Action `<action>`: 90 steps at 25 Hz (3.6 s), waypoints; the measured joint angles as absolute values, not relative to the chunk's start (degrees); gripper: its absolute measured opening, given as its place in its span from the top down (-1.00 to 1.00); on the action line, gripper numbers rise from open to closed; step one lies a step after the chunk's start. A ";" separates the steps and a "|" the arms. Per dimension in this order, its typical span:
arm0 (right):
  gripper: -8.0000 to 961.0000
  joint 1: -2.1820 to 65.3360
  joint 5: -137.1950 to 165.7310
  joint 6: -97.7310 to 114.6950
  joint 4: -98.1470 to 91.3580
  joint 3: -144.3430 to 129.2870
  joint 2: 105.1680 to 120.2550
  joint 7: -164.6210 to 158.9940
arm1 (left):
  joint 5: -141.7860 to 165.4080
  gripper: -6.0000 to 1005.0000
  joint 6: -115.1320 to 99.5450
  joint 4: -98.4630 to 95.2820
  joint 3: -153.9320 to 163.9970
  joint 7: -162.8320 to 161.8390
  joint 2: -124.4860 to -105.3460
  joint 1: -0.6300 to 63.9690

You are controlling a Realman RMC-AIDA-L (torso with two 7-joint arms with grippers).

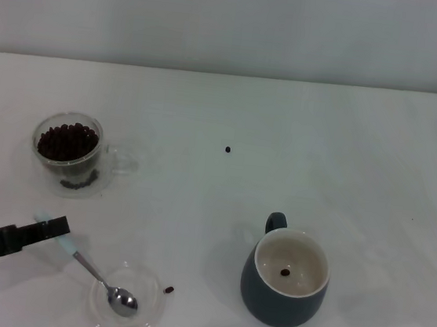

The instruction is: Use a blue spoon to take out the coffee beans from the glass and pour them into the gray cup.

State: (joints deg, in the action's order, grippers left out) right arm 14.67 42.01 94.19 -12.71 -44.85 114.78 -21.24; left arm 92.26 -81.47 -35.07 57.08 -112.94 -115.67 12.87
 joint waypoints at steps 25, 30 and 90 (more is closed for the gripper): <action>-0.30 15.16 42.15 94.46 -12.22 -45.00 114.96 -21.27 | 95.57 0.58 -78.28 -30.82 57.22 -110.95 -116.51 18.37; -0.30 15.33 42.11 94.64 -12.55 -44.97 114.96 -21.27 | 95.30 0.26 -78.29 -30.78 57.18 -110.78 -116.49 18.60; -0.30 16.36 41.16 104.82 -3.92 -45.38 115.04 -21.25 | 83.72 -0.42 -86.01 -49.30 38.95 -79.29 -118.63 7.36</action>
